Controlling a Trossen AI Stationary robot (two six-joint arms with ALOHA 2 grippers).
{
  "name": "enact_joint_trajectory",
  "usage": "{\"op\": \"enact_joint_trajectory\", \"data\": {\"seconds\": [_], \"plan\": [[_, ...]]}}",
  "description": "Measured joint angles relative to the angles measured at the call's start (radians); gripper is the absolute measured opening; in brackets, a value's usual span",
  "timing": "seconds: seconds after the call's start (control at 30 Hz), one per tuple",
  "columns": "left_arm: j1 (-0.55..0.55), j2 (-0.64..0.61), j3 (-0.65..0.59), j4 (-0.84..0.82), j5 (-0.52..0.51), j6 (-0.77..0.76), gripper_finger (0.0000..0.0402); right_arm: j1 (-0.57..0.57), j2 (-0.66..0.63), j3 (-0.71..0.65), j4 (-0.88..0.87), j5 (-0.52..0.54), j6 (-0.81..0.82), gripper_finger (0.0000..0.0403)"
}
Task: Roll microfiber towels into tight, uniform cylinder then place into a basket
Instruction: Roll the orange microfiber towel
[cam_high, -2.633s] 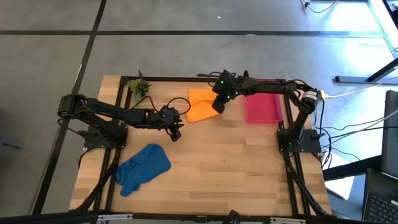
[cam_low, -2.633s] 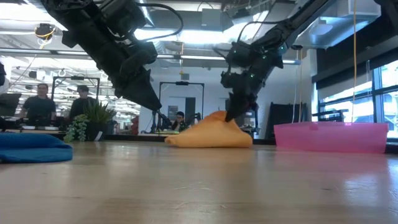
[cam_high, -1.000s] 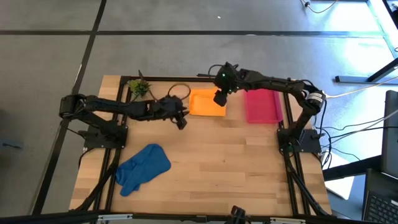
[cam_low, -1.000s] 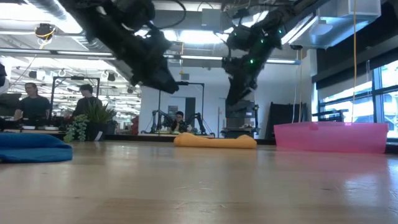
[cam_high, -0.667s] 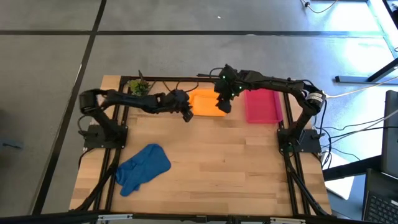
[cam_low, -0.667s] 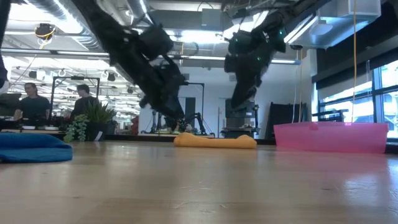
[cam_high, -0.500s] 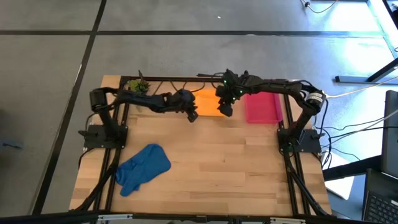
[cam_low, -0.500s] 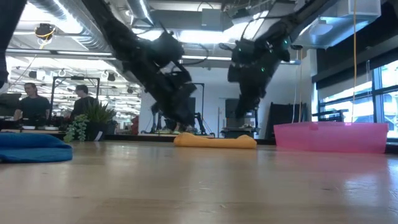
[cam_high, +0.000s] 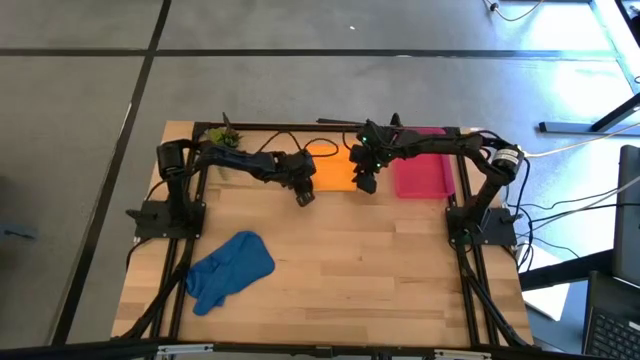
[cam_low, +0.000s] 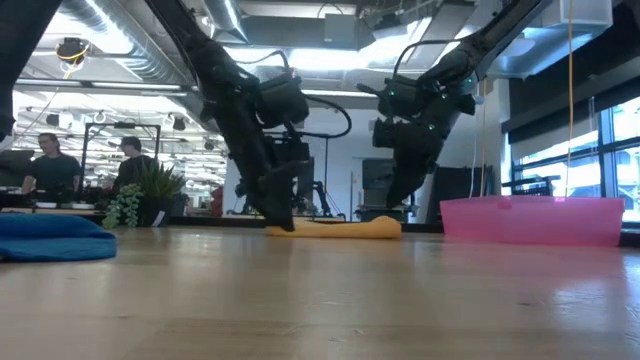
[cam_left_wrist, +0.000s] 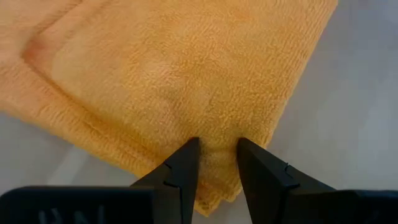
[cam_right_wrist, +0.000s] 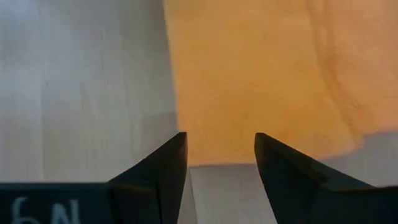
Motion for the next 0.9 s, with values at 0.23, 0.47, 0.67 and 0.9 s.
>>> {"op": "enact_joint_trajectory", "data": {"seconds": [0.23, 0.47, 0.67, 0.9], "plan": [[-0.07, -0.004, 0.002, -0.101, 0.075, -0.018, 0.0105, 0.0, 0.0, 0.0, -0.018, -0.039, -0.025, 0.0187], [-0.162, -0.004, 0.0, -0.126, 0.107, -0.037, 0.0105, 0.056, 0.0, 0.0, -0.159, -0.162, -0.144, 0.0187], [-0.171, -0.039, -0.006, -0.117, 0.072, -0.044, 0.0105, 0.131, -0.005, 0.0, -0.198, -0.157, -0.126, 0.0187], [-0.138, -0.136, -0.008, -0.135, 0.065, 0.007, 0.0105, 0.205, -0.065, 0.0, -0.191, -0.013, -0.069, 0.0187]]}}
